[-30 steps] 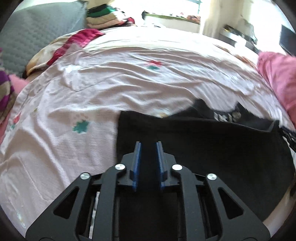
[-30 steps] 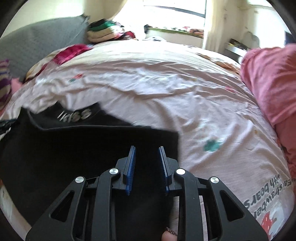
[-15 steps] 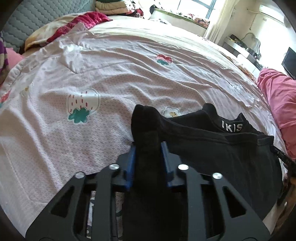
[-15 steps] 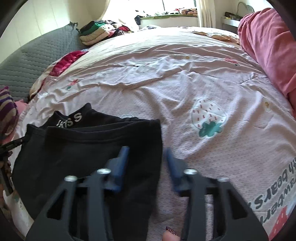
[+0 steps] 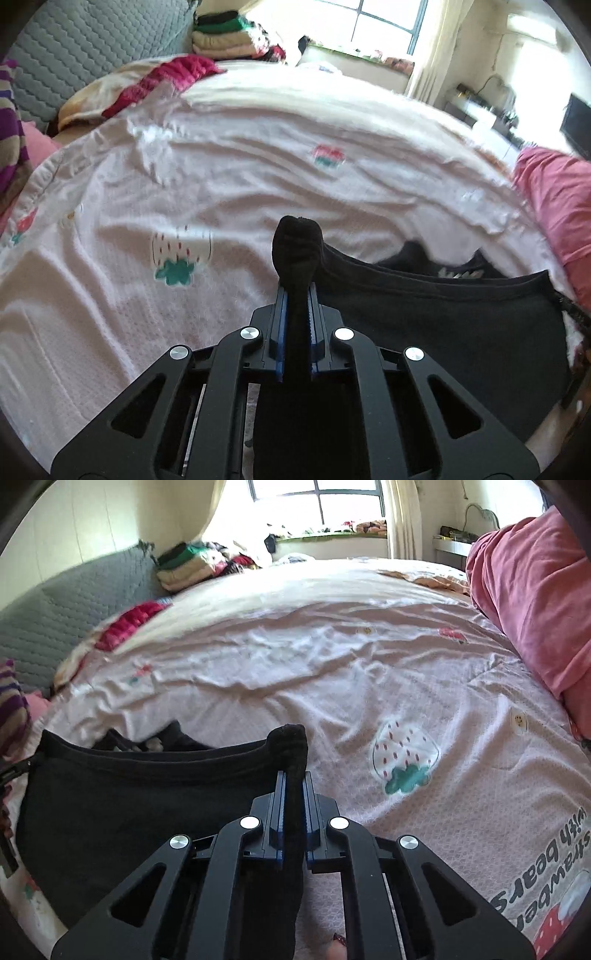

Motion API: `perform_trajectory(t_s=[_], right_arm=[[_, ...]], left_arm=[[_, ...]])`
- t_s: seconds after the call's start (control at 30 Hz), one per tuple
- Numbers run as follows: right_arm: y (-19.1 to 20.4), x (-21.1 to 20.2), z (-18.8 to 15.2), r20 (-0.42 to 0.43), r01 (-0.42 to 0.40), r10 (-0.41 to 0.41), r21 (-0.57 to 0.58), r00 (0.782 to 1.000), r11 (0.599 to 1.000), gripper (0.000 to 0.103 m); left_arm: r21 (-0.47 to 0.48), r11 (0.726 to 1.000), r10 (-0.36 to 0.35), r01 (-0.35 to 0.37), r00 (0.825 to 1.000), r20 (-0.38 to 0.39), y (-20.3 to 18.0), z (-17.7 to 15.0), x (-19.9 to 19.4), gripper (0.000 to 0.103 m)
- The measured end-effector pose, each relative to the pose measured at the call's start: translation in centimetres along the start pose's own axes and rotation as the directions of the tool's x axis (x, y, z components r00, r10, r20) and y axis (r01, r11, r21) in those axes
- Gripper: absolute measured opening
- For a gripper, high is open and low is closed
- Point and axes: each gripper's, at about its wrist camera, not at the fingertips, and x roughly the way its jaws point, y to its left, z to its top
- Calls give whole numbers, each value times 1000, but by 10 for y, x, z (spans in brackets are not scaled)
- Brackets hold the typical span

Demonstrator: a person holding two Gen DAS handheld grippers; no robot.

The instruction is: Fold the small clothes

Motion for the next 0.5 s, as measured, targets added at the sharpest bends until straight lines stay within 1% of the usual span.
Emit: perform_trajectory(t_s=[0.03, 0.13, 0.17, 0.2, 0.27, 0.33, 0.4, 0.47, 0.5], right_arm=[[1, 4, -3, -14, 17, -17, -11, 1000, 1000, 7], [2, 11, -9, -44, 44, -45, -16, 998, 999, 8], [2, 11, -10, -43, 50, -50, -12, 998, 999, 8], [2, 10, -10, -40, 58, -58, -12, 997, 998, 12], [2, 9, -11, -42, 97, -97, -13, 994, 995, 18], [2, 6, -13, -34, 104, -104, -4, 994, 995, 21], [1, 2, -12, -28, 133, -132, 7, 991, 991, 37], [-1, -7, -10, -4, 136, -136, 25, 991, 990, 40], [-1, -12, -9, 7, 146, -146, 28, 989, 989, 44]], left_arm=[[16, 1000, 25, -25, 999, -25, -2, -4, 9, 4], [23, 999, 46, -45, 998, -44, 0, -11, 16, 7], [27, 998, 51, -50, 998, -43, 0, -12, 15, 10], [28, 998, 55, -54, 998, -43, 0, -11, 15, 12], [22, 998, 68, -67, 996, -54, 3, -11, 14, 21], [7, 998, 69, -69, 995, -65, 6, -11, 14, 24], [12, 997, 73, -73, 995, -68, 7, -11, 13, 26], [13, 997, 79, -78, 994, -70, 7, -11, 11, 30], [10, 997, 77, -77, 994, -73, 7, -10, 11, 31]])
